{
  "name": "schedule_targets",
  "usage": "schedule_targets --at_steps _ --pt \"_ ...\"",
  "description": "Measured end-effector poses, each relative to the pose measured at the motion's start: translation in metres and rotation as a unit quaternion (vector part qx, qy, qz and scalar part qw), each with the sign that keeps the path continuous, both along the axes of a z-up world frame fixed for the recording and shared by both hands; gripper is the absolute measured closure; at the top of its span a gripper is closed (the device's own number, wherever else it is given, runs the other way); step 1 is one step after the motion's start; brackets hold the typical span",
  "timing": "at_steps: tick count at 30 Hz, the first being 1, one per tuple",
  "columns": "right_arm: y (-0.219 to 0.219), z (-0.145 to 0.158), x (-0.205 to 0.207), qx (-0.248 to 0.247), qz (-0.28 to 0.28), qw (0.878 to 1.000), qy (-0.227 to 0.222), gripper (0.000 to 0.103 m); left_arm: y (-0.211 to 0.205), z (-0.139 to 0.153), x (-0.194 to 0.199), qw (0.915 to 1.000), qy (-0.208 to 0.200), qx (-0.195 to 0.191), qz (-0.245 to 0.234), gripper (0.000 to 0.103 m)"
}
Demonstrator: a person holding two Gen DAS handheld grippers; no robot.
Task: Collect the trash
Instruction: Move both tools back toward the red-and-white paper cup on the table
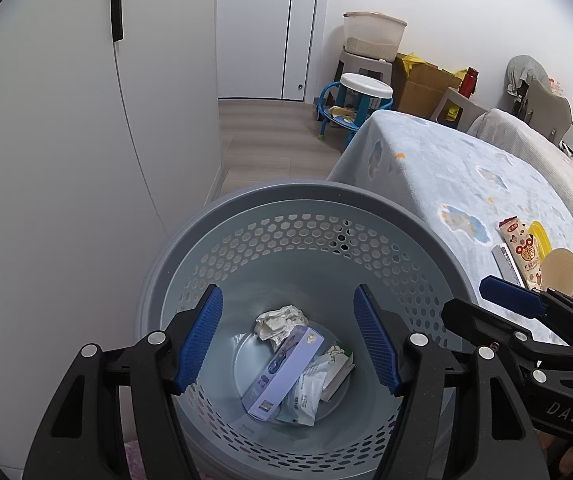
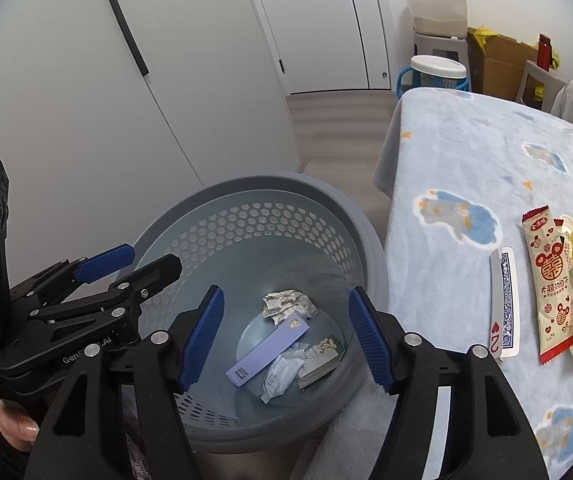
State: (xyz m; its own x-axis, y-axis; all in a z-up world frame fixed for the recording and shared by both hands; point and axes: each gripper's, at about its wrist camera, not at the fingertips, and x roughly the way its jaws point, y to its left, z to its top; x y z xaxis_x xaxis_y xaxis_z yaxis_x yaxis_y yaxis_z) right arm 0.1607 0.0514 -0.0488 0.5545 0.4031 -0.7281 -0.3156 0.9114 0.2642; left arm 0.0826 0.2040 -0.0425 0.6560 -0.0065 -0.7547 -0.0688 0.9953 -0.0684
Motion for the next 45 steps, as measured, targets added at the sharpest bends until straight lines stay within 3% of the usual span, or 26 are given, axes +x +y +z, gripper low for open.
schedule_targets --at_steps 16,28,39,45 --pt "-0.044 0.006 -0.031 0.0 -0.045 0.999 0.006 0.035 -0.013 0.001 -0.006 0.9998 -0.007 0.016 -0.013 0.037" --pt "-0.12 0.009 -0.064 -0.008 -0.116 0.993 0.014 0.034 -0.039 0.005 -0.027 0.9989 -0.009 0.027 -0.037 0.037" --pt "-0.191 0.007 -0.07 -0.011 -0.179 0.984 0.01 0.034 -0.074 0.008 -0.041 0.9984 0.001 0.007 -0.056 0.037" --pt "-0.219 0.01 -0.064 -0.025 -0.196 0.98 -0.004 0.025 -0.104 0.006 -0.044 0.9968 0.008 0.006 -0.08 0.037"
